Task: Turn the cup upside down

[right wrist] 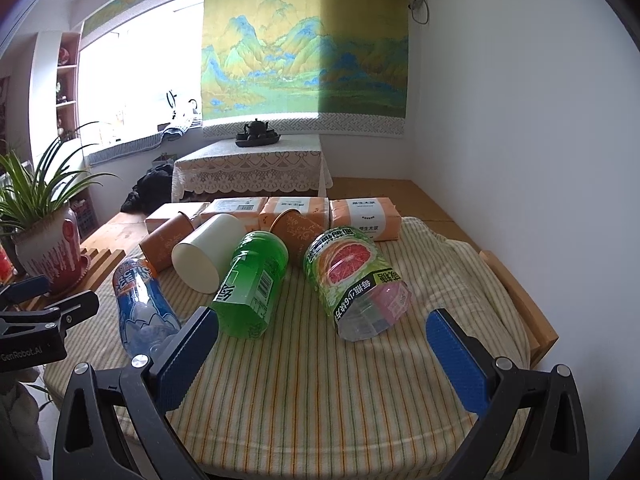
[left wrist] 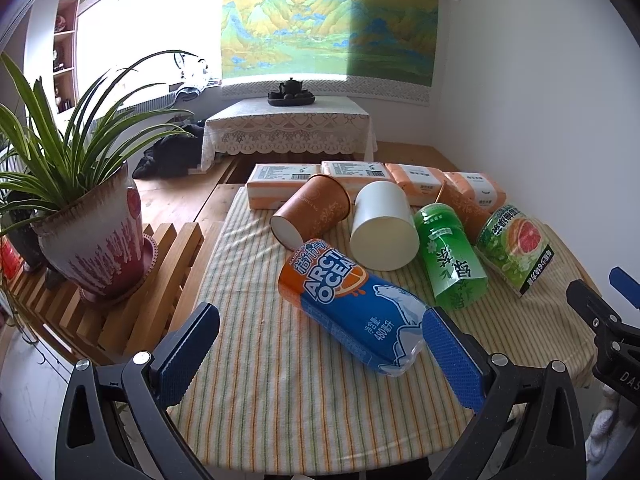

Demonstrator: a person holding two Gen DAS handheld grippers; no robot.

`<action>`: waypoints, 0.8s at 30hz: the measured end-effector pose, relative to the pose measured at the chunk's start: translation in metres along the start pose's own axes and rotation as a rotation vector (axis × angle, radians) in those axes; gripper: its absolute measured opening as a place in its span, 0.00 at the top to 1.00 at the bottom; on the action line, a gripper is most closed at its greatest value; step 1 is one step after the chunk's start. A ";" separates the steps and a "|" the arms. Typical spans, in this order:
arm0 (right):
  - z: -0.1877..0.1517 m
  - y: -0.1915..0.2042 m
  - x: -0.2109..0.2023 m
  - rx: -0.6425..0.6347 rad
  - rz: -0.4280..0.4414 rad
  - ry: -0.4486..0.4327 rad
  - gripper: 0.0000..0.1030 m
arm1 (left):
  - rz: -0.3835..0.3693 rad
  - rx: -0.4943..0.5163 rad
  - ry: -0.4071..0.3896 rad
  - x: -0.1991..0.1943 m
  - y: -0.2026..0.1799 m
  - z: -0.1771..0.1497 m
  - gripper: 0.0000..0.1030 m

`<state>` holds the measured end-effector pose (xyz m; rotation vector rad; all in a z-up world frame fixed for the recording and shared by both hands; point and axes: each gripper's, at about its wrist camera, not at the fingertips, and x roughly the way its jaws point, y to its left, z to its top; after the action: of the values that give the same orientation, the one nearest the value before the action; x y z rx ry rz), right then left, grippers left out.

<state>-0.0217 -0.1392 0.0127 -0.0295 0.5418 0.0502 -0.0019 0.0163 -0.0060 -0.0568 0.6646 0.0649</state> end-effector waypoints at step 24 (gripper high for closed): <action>0.001 0.000 0.004 0.014 -0.001 0.029 0.00 | 0.000 -0.013 0.007 0.001 0.005 0.000 0.00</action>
<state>-0.0176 -0.1394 0.0118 -0.0167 0.5709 0.0451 -0.0009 0.0211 -0.0067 -0.0693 0.6711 0.0690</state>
